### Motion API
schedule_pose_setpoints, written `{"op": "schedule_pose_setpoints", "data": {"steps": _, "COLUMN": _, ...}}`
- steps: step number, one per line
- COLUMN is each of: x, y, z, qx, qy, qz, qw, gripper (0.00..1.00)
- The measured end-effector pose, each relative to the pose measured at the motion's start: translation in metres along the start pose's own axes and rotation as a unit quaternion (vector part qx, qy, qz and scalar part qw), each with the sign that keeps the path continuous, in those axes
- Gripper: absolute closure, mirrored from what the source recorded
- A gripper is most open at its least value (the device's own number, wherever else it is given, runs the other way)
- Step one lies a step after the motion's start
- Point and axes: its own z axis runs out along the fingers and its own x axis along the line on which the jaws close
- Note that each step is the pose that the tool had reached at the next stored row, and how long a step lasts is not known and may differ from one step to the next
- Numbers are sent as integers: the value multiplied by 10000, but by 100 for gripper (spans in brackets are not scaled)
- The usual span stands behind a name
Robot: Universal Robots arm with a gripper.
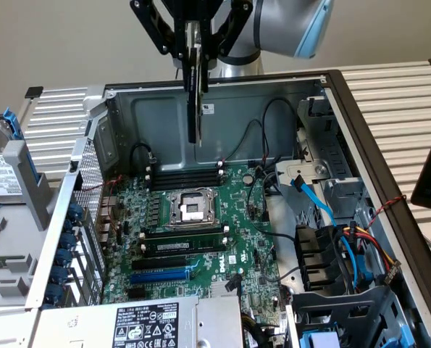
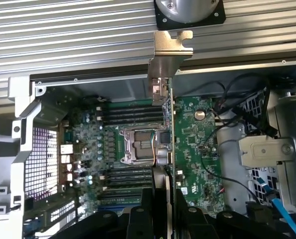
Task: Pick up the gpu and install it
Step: 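Pick up the gpu and move the gpu toward the slot, then insert the gpu into the slot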
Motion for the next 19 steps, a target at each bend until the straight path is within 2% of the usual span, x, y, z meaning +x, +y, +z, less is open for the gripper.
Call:
{"op": "schedule_pose_setpoints", "data": {"steps": 4, "x": -119, "y": 14, "z": 0, "qx": 1, "qy": 1, "qz": 0, "qw": 10000, "gripper": 72}}
{"op": "schedule_pose_setpoints", "data": {"steps": 8, "x": -133, "y": 15, "z": 6, "qx": 3, "qy": 2, "qz": -16, "qw": 10000, "gripper": 72}}
{"op": "schedule_pose_setpoints", "data": {"steps": 13, "x": -134, "y": 13, "z": 17, "qx": 16, "qy": 72, "qz": -436, "qw": 9990, "gripper": 72}}
{"op": "schedule_pose_setpoints", "data": {"steps": 16, "x": -134, "y": 13, "z": 23, "qx": 24, "qy": 115, "qz": -699, "qw": 9975, "gripper": 72}}
{"op": "schedule_pose_setpoints", "data": {"steps": 19, "x": -134, "y": 12, "z": 27, "qx": 31, "qy": 159, "qz": -967, "qw": 9952, "gripper": 72}}
